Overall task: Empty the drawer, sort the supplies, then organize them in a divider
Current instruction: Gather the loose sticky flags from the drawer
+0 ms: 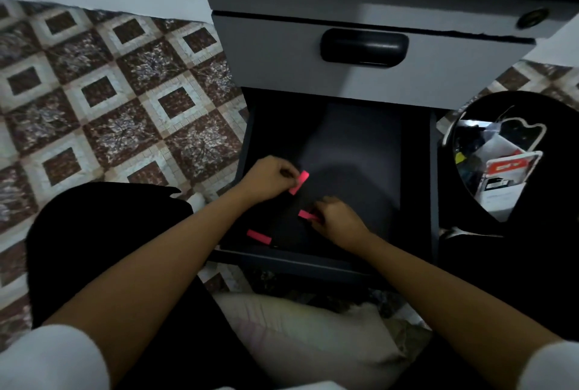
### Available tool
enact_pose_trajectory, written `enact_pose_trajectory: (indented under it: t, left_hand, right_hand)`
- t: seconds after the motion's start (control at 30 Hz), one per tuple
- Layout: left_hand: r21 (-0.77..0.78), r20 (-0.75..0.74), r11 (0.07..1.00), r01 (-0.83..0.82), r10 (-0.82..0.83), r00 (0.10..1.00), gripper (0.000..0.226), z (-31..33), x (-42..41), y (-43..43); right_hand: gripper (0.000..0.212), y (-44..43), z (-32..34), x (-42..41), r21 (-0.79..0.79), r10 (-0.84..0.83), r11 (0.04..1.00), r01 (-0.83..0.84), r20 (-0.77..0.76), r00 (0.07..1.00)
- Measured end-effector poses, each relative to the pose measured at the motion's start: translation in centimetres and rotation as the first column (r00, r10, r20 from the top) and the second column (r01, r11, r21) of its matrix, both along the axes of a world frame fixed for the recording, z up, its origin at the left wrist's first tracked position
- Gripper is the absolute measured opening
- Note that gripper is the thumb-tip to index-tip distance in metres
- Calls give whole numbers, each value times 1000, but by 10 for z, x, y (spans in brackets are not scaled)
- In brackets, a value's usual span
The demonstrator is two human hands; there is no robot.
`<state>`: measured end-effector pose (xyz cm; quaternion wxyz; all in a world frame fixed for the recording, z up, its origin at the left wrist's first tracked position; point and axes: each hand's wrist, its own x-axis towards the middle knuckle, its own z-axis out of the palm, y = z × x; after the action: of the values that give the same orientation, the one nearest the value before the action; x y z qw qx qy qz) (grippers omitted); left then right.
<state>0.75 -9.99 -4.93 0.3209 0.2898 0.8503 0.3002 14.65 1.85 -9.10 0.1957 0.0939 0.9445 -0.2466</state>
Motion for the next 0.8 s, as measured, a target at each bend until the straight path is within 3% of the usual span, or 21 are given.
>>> enact_pose_trajectory:
  t: [0.23, 0.37, 0.53, 0.73, 0.8]
  left_hand:
    - [117, 188, 958, -263, 238, 953, 9, 16, -18, -2]
    - [137, 217, 954, -267, 234, 948, 9, 20, -18, -6]
    - [143, 224, 952, -269, 233, 946, 8, 19, -18, -8]
    - [121, 219, 952, -280, 249, 943, 11, 15, -19, -8]
    - [118, 218, 951, -286, 256, 942, 11, 14, -20, -8]
  right_hand:
    - [38, -48, 5, -25, -58, 236, 971, -233, 57, 970]
    - [41, -64, 2, -40, -35, 296, 955, -294, 89, 951]
    - [29, -74, 5, -48, 45, 322, 943, -331, 133, 937]
    - [45, -76, 6, -51, 160, 391, 902, -401, 89, 916]
    - [42, -75, 0, -50, 186, 385, 903, -388, 55, 921]
